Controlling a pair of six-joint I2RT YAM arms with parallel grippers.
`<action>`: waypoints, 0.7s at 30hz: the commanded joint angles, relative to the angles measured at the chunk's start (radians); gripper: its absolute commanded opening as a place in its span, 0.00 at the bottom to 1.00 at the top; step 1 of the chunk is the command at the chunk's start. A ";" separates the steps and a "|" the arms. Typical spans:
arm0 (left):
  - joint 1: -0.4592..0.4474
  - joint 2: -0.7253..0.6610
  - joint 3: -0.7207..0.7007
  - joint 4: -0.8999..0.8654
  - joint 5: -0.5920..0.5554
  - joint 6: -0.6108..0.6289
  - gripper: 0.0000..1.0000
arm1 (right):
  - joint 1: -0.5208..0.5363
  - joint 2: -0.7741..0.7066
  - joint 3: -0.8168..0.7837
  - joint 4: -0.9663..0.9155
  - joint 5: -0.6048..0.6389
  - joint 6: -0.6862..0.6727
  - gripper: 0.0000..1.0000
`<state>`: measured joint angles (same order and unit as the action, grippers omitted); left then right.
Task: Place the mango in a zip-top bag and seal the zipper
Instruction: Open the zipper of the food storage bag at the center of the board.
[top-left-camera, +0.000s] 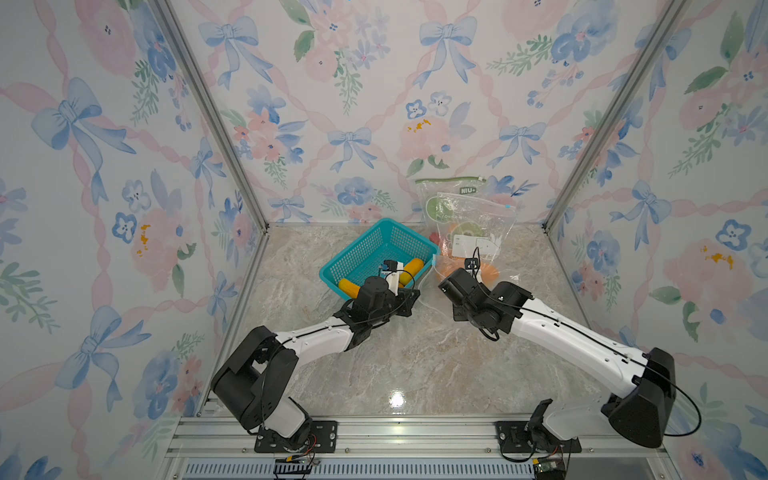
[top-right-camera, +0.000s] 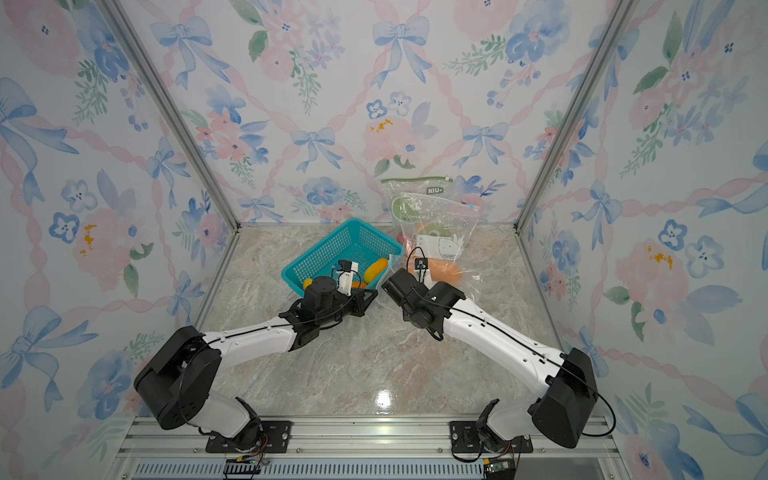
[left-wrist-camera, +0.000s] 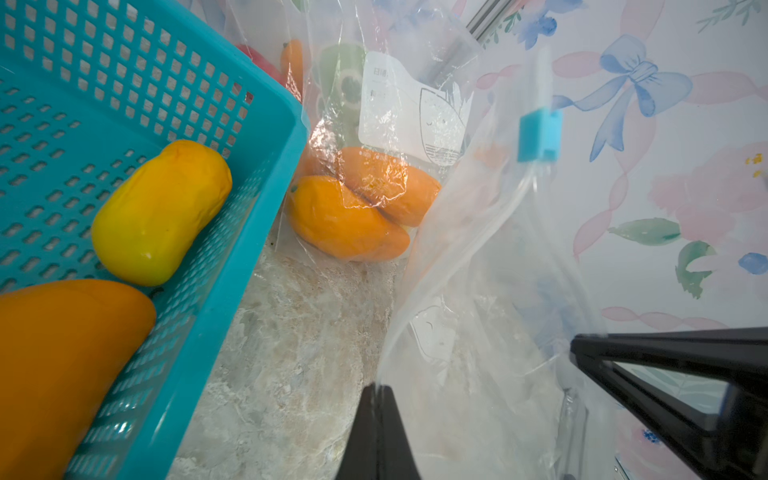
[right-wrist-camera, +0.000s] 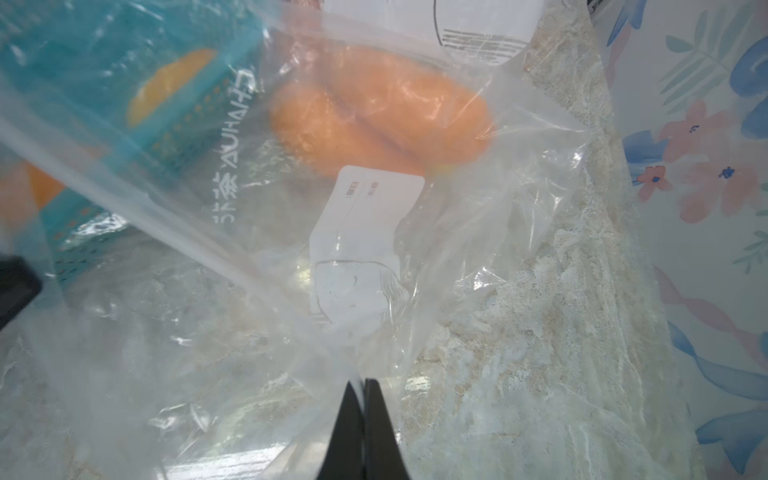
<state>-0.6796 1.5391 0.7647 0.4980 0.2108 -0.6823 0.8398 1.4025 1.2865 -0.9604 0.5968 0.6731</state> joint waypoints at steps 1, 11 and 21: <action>0.006 0.072 0.040 -0.018 0.053 0.001 0.00 | 0.017 -0.047 0.074 -0.147 0.015 -0.023 0.00; -0.011 0.138 0.116 -0.029 0.161 0.037 0.00 | 0.002 -0.202 0.048 -0.280 -0.082 0.035 0.00; 0.019 0.128 0.142 -0.050 0.167 0.060 0.36 | -0.096 -0.155 -0.053 -0.065 -0.224 -0.041 0.00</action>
<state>-0.6731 1.6768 0.8894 0.4629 0.3824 -0.6468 0.7547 1.2236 1.2411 -1.0710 0.4095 0.6605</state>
